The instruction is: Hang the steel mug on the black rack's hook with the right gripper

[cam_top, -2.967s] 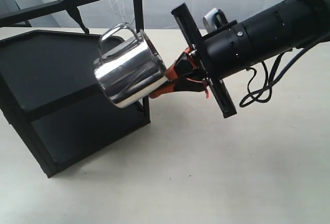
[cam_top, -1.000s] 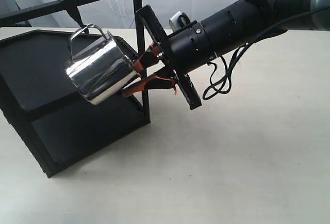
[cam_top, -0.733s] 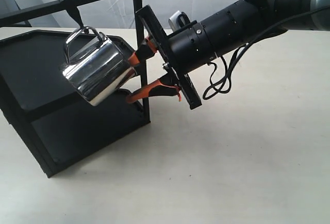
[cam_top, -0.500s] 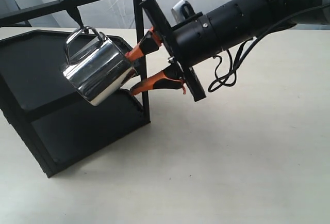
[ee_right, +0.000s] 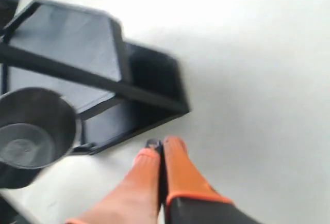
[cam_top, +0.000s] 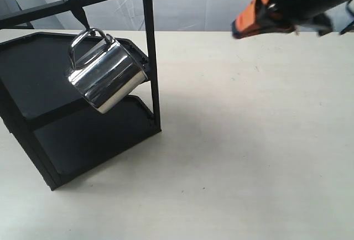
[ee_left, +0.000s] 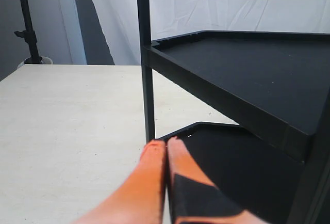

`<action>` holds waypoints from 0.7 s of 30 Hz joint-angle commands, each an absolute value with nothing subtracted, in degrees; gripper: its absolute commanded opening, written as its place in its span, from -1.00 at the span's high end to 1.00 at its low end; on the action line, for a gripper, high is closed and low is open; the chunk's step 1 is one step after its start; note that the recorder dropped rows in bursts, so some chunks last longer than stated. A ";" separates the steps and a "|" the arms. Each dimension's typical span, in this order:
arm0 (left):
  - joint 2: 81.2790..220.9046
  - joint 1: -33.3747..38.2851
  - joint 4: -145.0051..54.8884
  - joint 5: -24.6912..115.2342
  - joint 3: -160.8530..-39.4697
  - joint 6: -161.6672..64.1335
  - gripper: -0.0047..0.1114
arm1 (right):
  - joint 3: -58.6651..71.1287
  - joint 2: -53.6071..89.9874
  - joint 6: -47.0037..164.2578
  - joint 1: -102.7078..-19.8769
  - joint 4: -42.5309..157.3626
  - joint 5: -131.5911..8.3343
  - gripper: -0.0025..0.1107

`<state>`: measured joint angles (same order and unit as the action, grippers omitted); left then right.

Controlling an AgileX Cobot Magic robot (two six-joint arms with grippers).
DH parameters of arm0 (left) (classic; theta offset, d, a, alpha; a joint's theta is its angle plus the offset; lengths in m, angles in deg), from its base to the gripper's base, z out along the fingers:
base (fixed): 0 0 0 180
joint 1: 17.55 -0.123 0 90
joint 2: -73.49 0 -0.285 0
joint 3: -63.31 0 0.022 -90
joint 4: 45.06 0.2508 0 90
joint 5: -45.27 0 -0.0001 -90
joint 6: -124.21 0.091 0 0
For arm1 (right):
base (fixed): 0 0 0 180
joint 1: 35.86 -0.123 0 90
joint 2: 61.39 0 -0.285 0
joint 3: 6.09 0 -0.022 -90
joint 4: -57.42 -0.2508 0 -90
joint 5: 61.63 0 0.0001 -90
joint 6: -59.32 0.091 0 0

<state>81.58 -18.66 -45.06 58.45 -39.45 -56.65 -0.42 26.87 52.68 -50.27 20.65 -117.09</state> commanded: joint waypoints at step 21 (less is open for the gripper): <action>81.28 -18.59 -45.06 58.51 -39.47 -56.75 0.89 | 31.35 -26.14 53.58 -50.27 34.40 -109.82 0.96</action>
